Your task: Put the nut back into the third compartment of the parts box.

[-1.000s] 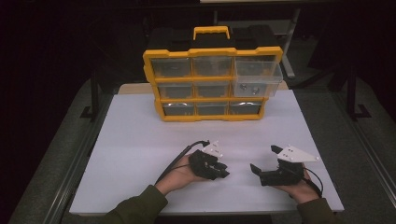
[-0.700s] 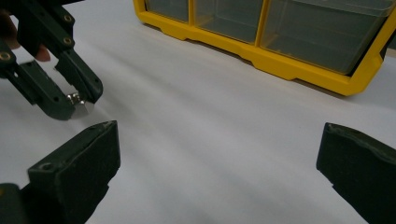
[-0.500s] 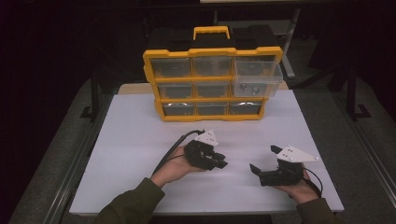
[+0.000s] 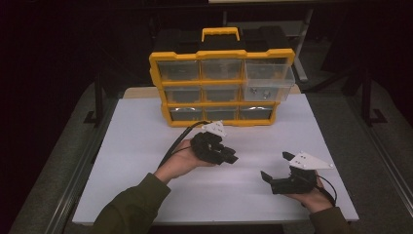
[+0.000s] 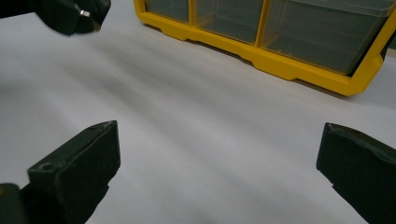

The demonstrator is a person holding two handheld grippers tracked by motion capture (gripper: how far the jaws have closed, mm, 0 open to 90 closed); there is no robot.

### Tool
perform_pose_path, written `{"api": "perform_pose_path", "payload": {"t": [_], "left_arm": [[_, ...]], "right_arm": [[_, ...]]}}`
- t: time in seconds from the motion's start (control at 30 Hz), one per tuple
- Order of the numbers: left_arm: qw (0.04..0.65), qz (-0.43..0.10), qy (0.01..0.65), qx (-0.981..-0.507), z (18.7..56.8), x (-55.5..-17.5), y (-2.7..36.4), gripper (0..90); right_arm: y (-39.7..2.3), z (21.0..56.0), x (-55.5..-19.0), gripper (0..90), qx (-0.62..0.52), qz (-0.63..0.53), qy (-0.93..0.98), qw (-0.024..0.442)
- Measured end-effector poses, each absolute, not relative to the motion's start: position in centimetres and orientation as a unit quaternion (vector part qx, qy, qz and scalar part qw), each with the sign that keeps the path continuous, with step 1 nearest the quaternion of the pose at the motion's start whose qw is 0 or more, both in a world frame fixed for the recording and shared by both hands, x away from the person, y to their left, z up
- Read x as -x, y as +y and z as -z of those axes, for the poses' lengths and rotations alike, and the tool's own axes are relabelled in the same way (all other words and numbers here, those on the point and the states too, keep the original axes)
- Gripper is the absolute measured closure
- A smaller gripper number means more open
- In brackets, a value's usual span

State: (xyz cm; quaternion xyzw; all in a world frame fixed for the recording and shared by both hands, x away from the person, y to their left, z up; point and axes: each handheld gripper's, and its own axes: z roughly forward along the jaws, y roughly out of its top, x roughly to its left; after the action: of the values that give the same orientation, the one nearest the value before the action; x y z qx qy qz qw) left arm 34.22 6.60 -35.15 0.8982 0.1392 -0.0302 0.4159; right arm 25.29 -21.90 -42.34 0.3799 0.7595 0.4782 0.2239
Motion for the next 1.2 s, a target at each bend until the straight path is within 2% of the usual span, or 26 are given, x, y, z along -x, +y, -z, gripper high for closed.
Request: {"api": "perform_pose_path", "payload": {"t": [1.2], "left_arm": [[0.435,0.018,0.123,-0.892,25.9,-37.7,5.4,70.5]], "right_arm": [[-22.0,42.3,-25.3,0.0,-0.380,-0.480,0.759,0.223]]}}
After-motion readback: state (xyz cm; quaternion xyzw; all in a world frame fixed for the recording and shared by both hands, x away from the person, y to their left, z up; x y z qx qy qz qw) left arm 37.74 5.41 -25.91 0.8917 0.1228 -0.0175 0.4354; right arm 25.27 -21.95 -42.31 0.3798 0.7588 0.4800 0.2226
